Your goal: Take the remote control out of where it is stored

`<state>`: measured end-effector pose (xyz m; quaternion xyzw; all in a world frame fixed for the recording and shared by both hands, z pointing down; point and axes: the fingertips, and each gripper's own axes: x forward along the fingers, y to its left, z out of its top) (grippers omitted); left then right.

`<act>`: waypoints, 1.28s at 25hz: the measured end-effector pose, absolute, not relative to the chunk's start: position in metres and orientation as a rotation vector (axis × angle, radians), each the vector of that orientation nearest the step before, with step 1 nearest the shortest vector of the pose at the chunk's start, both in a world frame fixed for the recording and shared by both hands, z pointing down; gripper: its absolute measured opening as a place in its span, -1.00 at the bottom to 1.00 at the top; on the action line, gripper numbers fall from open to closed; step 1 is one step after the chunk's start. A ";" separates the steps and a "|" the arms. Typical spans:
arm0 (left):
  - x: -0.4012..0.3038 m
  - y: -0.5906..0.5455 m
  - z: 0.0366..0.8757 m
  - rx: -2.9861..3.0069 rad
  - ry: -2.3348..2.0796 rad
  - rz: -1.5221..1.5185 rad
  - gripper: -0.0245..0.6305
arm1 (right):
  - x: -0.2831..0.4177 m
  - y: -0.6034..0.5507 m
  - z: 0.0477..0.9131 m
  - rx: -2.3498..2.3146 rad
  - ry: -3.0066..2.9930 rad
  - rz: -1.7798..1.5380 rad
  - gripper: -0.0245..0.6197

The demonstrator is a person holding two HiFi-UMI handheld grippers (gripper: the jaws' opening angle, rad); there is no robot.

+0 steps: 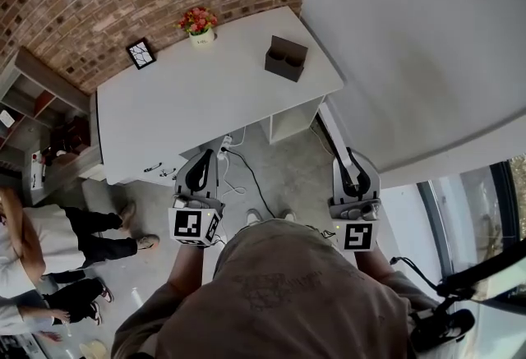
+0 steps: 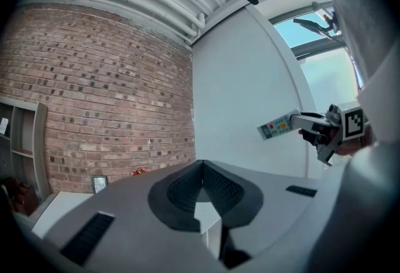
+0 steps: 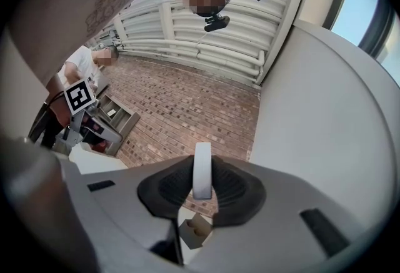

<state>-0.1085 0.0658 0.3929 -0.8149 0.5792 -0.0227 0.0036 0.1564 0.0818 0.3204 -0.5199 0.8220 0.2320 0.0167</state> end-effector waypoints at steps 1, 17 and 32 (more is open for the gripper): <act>-0.109 0.065 0.392 -2.553 1.816 -0.069 -0.89 | 0.156 0.081 0.320 -1.615 2.558 0.730 -0.67; -0.112 0.059 0.397 -2.567 1.810 -0.074 -0.89 | 0.148 0.067 0.320 -1.611 2.586 0.737 -0.67; -0.116 0.059 0.402 -2.574 1.818 -0.075 -0.89 | 0.139 0.060 0.336 -1.618 2.640 0.720 -0.67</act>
